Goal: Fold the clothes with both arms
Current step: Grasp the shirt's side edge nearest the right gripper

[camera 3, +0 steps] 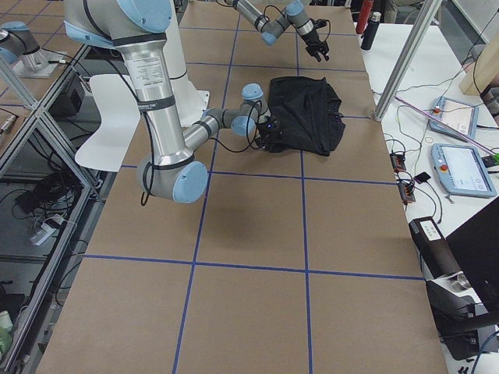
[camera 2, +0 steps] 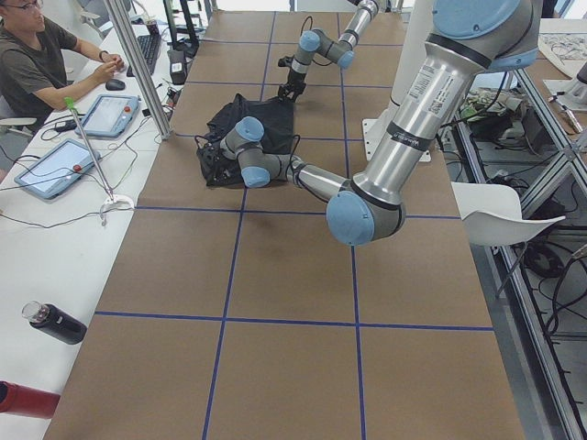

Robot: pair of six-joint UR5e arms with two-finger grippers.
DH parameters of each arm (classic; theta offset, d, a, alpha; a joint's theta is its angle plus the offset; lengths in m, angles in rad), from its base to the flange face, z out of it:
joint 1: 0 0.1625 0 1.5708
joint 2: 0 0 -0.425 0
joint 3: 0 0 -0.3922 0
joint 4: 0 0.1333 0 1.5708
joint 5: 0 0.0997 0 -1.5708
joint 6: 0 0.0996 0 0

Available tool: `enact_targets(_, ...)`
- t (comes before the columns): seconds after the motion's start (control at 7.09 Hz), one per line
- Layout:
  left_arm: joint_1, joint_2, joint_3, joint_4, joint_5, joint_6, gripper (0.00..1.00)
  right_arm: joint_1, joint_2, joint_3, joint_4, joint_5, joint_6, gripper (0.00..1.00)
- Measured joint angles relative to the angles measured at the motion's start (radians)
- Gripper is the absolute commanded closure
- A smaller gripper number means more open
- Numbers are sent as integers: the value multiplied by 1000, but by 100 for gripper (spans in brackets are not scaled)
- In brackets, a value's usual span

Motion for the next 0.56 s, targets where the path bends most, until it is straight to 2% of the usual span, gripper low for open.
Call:
enact_targets(0.28, 1, -2, -2, 1, 0, -1, 35, 2, -27, 39, -3, 1, 0, 100)
enact_targets(0.56, 2, -3, -7, 2, 0, -8, 35, 0, -107, 144, -13, 3, 8, 100)
